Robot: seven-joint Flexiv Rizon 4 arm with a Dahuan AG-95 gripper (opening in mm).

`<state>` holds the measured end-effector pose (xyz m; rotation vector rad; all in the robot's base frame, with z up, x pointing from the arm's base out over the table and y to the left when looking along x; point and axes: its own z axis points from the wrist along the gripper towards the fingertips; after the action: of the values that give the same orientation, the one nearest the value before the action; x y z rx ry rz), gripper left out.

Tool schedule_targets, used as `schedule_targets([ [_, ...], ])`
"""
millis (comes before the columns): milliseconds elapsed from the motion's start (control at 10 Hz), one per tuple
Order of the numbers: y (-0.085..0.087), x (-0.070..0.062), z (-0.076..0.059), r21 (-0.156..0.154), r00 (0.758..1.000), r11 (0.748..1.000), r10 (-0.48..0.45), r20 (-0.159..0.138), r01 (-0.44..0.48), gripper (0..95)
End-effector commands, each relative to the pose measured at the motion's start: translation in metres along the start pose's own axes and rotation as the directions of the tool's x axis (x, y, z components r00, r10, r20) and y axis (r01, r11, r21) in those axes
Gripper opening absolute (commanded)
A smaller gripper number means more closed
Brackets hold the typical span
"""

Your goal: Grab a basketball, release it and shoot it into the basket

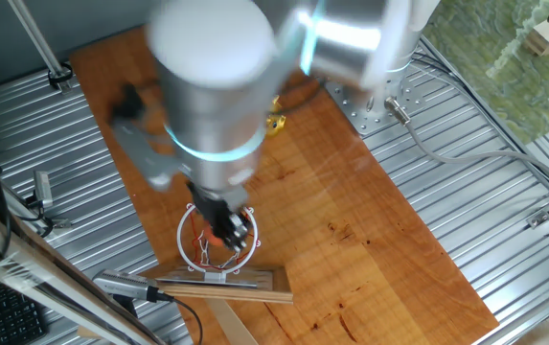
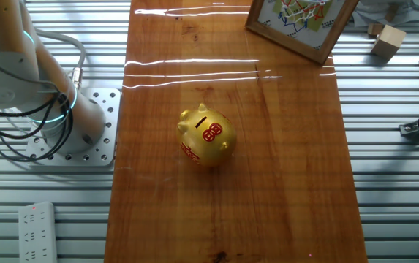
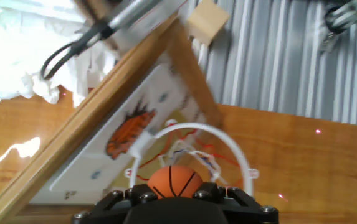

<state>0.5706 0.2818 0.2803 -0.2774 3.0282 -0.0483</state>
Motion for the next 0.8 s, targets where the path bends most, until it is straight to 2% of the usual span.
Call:
schedule_targets([
  [100,-0.0011,0.003,0.0101,0.004,1.0,1.0,0.006,0.011,-0.006,0.0],
  [200,-0.0014,0.0026,0.0113,0.007,1.0,1.0,-0.022,0.017,0.022,0.0],
  [300,-0.0018,0.0022,0.0124,0.005,0.998,0.998,-0.055,0.02,0.055,76.0],
  [400,-0.002,0.0021,0.0129,0.009,0.998,0.998,-0.065,0.024,0.064,76.0],
  [500,-0.002,0.0021,0.0129,0.011,0.998,0.998,-0.063,0.03,0.063,95.0],
  [800,-0.002,0.002,0.0129,0.009,0.998,0.998,-0.058,0.035,0.058,95.0],
])
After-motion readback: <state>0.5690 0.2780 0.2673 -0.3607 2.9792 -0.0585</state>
